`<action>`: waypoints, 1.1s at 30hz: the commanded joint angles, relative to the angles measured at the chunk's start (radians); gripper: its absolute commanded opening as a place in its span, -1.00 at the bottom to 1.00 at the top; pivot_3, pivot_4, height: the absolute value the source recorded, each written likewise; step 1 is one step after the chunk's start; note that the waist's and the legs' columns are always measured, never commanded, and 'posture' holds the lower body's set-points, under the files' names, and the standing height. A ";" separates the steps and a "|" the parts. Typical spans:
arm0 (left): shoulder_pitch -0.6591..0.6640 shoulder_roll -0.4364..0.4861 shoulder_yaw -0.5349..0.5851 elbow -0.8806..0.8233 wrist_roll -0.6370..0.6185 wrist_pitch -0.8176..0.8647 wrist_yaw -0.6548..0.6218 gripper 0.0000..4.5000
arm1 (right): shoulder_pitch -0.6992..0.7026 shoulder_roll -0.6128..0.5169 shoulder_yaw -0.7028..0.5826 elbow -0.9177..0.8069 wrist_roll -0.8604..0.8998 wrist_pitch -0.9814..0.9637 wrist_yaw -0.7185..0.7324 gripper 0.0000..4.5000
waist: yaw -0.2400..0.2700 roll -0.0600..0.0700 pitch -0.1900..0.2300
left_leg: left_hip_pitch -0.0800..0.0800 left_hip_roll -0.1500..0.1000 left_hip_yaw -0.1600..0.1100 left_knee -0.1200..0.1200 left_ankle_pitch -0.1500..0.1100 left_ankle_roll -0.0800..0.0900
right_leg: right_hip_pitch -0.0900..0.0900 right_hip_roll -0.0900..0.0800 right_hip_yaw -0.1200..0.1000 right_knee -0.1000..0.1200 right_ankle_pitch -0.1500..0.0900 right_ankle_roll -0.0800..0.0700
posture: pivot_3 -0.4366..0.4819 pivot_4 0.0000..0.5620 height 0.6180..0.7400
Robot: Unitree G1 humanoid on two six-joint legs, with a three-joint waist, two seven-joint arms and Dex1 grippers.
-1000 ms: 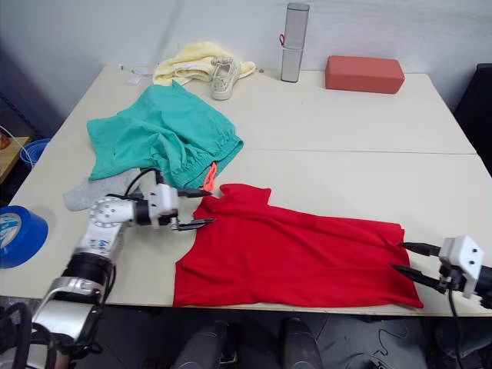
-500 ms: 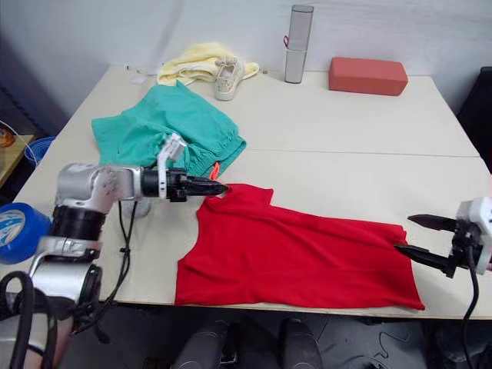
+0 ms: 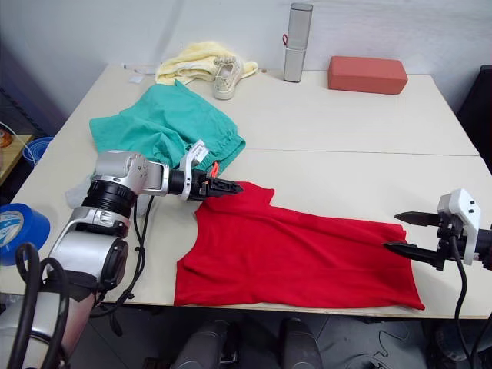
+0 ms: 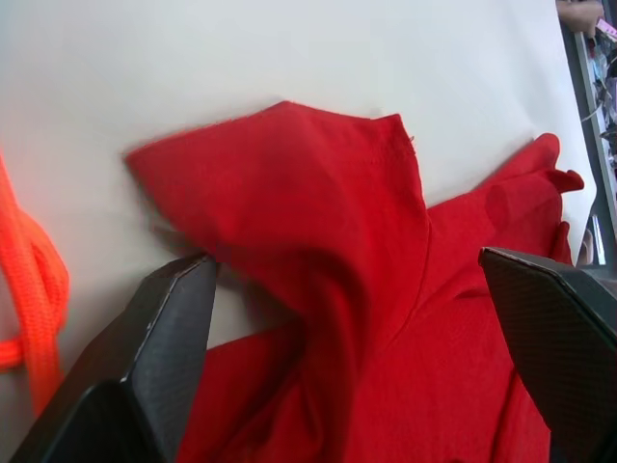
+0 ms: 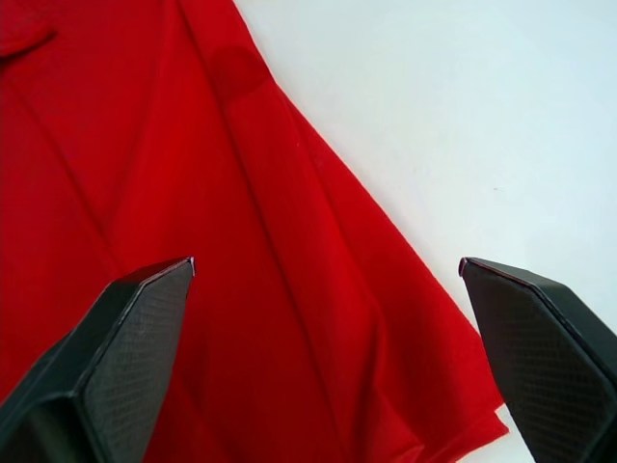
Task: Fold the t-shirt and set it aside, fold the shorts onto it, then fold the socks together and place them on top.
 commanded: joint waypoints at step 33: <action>-0.049 -0.153 0.259 0.268 0.034 -0.217 0.183 0.29 | -0.071 -0.001 0.128 0.120 -0.154 -0.059 -0.017 1.00 | 0.019 -0.001 0.000 | 0.004 0.000 0.005 0.001 -0.002 -0.004 | 0.000 0.000 -0.001 0.004 0.000 0.001 | -0.05 -0.47 1.00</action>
